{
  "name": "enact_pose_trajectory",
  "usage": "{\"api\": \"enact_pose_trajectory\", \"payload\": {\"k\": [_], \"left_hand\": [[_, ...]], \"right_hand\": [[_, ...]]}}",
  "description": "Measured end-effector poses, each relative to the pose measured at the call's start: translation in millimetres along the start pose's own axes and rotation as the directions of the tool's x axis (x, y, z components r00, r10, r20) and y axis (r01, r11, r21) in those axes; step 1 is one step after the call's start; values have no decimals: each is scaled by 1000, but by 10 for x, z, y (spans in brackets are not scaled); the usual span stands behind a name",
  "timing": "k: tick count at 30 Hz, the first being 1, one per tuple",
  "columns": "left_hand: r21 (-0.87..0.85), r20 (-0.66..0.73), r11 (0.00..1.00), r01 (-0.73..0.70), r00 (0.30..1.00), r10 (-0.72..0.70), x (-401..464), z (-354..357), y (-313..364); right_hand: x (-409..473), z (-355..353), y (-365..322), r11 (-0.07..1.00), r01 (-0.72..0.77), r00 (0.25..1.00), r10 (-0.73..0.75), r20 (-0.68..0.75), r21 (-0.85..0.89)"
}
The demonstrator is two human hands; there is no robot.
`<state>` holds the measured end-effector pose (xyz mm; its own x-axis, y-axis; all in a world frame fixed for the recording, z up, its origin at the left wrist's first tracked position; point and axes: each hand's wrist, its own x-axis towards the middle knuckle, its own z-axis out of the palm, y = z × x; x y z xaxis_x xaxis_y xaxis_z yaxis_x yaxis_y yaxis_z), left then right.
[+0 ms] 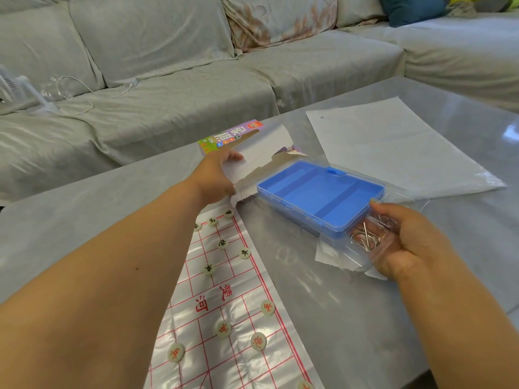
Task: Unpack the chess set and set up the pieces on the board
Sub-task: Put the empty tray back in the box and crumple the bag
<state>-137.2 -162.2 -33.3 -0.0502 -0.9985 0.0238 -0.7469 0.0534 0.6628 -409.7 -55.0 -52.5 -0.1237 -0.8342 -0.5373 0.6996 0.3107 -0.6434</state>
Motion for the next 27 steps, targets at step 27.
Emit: {"api": "enact_pose_trajectory", "payload": {"k": [27], "left_hand": [[69,-11,983,-172,985,173,-58,84,244]], "right_hand": [[2,101,223,992,124,992,-124,-16,-19]]}}
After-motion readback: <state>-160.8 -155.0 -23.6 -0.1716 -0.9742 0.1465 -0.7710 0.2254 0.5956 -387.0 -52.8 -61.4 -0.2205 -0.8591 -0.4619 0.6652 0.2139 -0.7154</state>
